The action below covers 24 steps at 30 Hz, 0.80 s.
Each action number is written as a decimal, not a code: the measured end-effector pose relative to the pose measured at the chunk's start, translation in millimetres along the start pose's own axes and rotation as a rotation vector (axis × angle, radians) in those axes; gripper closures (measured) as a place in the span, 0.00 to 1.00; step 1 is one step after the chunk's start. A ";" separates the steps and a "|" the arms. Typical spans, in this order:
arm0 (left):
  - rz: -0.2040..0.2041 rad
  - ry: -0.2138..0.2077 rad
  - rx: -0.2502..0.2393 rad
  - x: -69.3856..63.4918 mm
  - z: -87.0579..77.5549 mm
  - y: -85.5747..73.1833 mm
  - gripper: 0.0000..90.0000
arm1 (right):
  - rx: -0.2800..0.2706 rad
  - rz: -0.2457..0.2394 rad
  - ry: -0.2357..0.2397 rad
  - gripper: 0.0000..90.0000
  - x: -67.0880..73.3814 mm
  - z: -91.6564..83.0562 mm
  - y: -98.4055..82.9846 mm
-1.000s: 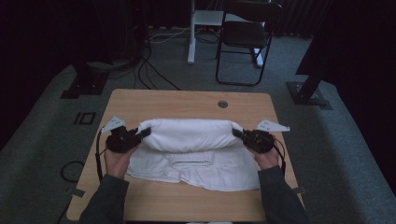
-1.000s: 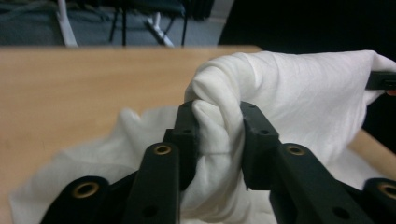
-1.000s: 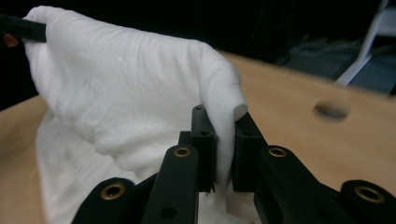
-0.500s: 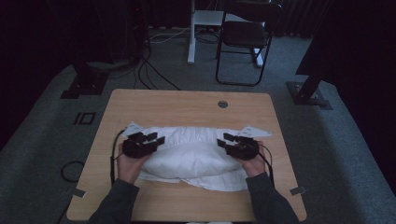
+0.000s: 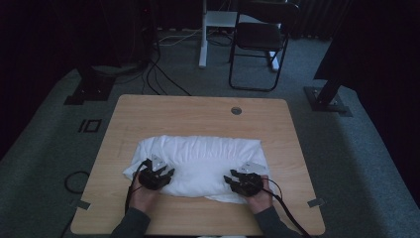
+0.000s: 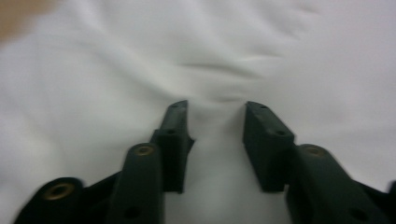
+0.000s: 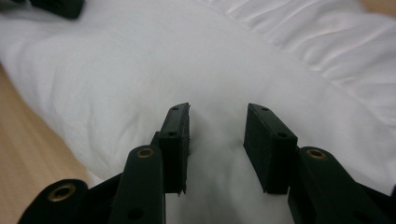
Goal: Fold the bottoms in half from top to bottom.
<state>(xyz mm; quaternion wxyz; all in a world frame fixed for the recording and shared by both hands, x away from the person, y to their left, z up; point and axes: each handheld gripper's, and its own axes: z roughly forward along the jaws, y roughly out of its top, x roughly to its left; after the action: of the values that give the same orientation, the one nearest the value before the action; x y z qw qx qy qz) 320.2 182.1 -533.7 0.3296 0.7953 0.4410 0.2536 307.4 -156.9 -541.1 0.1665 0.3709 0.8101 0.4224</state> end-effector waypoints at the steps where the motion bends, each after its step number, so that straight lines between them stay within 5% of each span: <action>1: -0.005 -0.004 0.009 4.5 0.3 0.1 0.66 | 0.003 -0.006 -0.011 0.67 0.5 -1.0 -1.2; 6: -0.049 -0.040 0.044 10.4 22.3 -2.0 0.65 | 0.061 0.016 0.011 0.66 -3.0 16.4 -9.4; 10: -0.119 -0.025 0.031 9.8 31.3 2.5 0.65 | 0.048 0.012 -0.003 0.67 -13.7 25.6 -6.7; 15: -0.149 0.013 0.026 7.6 41.4 10.8 0.65 | 0.041 0.021 -0.020 0.67 -36.9 40.4 5.2; 22: -0.211 -0.005 0.035 25.9 50.8 22.6 0.63 | 0.028 0.037 -0.015 0.67 -55.5 59.2 19.9; 24: -0.229 -0.018 0.002 34.2 43.3 25.2 0.58 | 0.023 0.039 -0.015 0.67 -56.4 60.7 20.4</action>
<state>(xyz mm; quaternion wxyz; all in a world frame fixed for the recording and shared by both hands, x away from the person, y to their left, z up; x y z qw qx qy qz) 380.2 188.9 -539.3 0.3596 0.7424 0.5261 0.2070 390.0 -157.1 -562.8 0.1602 0.3915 0.8063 0.4134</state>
